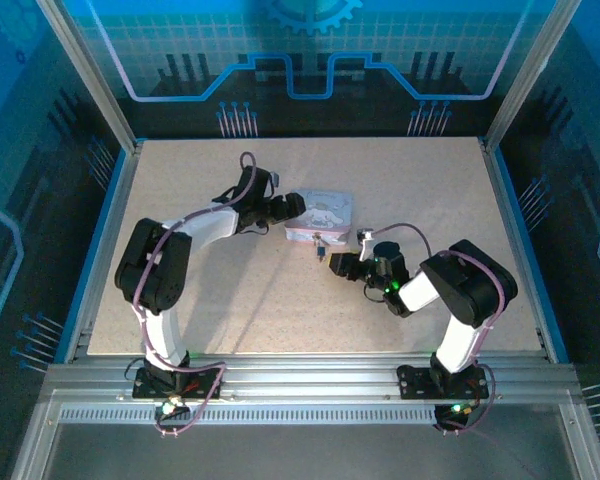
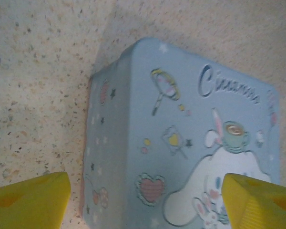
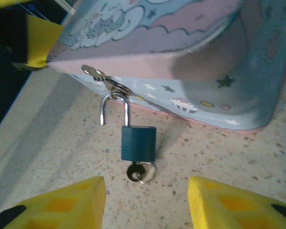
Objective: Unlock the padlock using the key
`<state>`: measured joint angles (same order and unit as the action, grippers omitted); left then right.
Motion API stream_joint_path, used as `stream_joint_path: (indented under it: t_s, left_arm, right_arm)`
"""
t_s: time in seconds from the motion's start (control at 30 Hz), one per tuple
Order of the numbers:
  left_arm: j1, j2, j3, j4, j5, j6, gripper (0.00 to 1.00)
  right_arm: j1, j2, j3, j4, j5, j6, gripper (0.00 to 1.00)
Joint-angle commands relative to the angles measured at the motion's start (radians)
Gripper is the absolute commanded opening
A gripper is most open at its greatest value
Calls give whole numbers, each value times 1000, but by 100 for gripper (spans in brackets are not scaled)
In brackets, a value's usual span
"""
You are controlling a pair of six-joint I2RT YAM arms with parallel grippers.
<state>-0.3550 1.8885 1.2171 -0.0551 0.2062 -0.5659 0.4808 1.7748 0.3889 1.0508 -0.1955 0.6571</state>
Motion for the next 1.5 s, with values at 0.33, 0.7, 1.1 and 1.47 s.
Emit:
stream_joint_path:
  t_s: [0.33, 0.7, 1.1, 1.47]
  left_arm:
    - [8, 51, -71, 4, 59, 0, 78]
    - [-5, -12, -204, 67, 64, -50, 76]
    - [-30, -43, -246, 97, 43, -78, 76]
    - [-34, -45, -248, 104, 38, -80, 75]
  right_arm:
    - [-32, 11, 160, -136, -113, -1, 52]
    - [-102, 101, 301, -161, -225, -28, 60]
    - [-184, 36, 193, -137, -303, -57, 62]
    - [-178, 141, 224, -52, -435, -1, 60]
